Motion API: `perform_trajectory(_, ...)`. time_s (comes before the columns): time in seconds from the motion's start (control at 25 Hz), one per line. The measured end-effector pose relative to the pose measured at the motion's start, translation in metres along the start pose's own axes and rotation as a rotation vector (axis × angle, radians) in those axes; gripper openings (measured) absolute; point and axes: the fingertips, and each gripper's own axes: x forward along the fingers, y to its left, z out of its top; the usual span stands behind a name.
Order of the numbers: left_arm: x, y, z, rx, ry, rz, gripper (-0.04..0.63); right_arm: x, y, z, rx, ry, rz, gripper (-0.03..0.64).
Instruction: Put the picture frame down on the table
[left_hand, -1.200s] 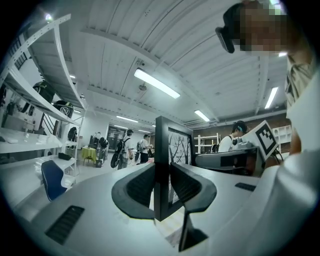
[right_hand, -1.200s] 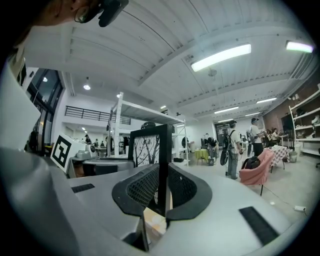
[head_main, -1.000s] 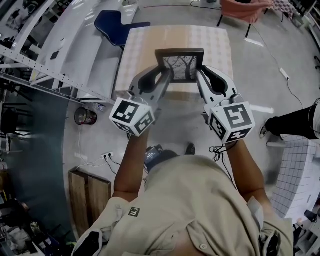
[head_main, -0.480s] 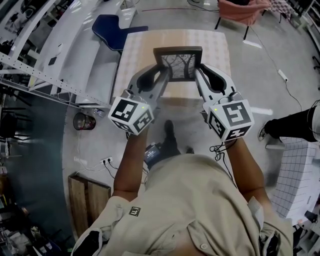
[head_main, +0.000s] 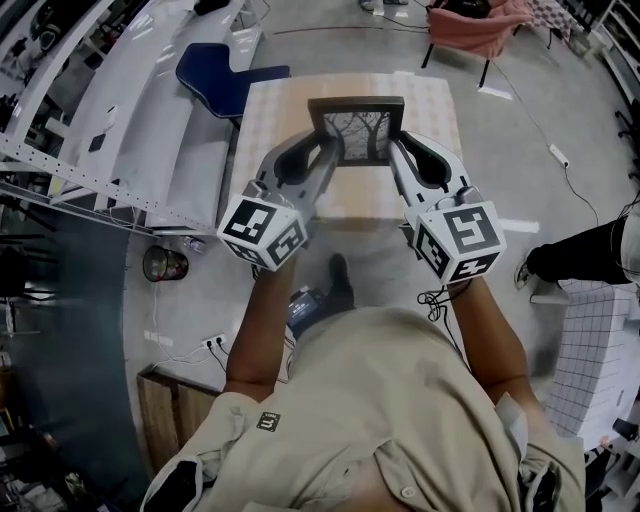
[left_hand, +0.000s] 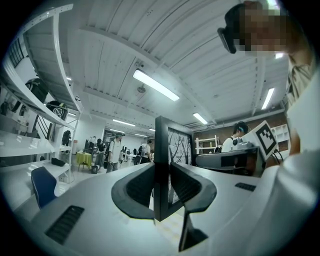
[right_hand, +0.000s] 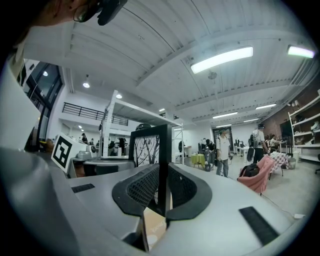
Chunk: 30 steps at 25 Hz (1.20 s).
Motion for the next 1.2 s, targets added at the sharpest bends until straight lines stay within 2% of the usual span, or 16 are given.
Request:
perform_trajectory(0.6, 0.026, 0.057, -0.007, -0.013, 0.026, -0.003, 0.094, 0.061, -0.013, -0.01, 0.017, 0.02, -0.01, 0.063)
perform_trajectory(1.2, 0.053, 0.085, -0.02, -0.026, 0.069, 0.003, 0.094, 0.094, -0.035, -0.024, 0.048, 0.043, -0.014, 0.063)
